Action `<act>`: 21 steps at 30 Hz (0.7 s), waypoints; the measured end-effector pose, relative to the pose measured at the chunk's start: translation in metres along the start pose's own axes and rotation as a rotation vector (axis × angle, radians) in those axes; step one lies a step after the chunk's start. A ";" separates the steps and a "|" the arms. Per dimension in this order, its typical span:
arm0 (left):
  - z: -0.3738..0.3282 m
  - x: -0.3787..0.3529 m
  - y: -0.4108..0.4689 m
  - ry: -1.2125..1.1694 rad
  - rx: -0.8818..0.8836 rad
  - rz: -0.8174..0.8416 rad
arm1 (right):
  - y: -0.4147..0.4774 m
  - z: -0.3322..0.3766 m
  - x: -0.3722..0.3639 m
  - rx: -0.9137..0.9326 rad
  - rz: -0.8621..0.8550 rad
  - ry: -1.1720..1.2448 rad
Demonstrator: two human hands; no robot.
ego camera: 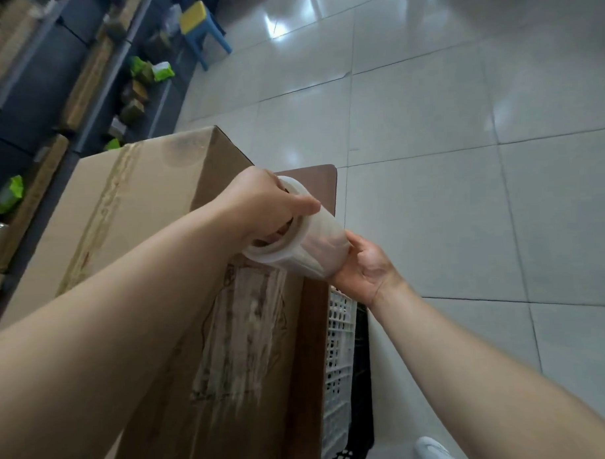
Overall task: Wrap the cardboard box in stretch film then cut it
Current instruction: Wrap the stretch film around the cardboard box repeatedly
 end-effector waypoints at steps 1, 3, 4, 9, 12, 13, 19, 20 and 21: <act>-0.002 0.001 0.002 0.038 -0.013 0.000 | -0.001 0.004 -0.002 0.019 -0.017 -0.001; -0.005 0.003 0.003 0.140 -0.049 0.000 | -0.001 0.010 -0.005 0.044 -0.065 -0.025; -0.005 0.005 0.004 0.184 -0.070 0.003 | 0.000 0.013 -0.006 0.057 -0.092 -0.045; -0.010 0.007 0.010 0.318 -0.177 0.011 | 0.013 0.028 -0.009 0.087 -0.155 -0.149; -0.015 0.008 0.014 0.401 -0.237 -0.004 | 0.024 0.036 -0.017 0.089 -0.161 -0.208; -0.017 0.009 0.016 0.435 -0.251 -0.003 | 0.029 0.040 -0.021 0.087 -0.155 -0.228; -0.028 0.019 0.023 0.498 -0.288 0.042 | 0.058 0.050 -0.040 0.000 -0.050 -0.231; -0.033 0.022 0.023 0.450 -0.281 0.044 | 0.061 0.052 -0.041 -0.012 -0.044 -0.217; -0.039 0.024 0.025 0.374 -0.260 0.052 | 0.062 0.054 -0.042 -0.020 -0.039 -0.197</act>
Point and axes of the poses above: each hand's wrist, its own y-axis towards the middle knuckle, its own x-axis out of the back of the hand, z = x × y, the point moved 4 cm from there along y, towards the middle knuckle, and after that the axes turned 13 degrees about x, right-handed, at the moved point
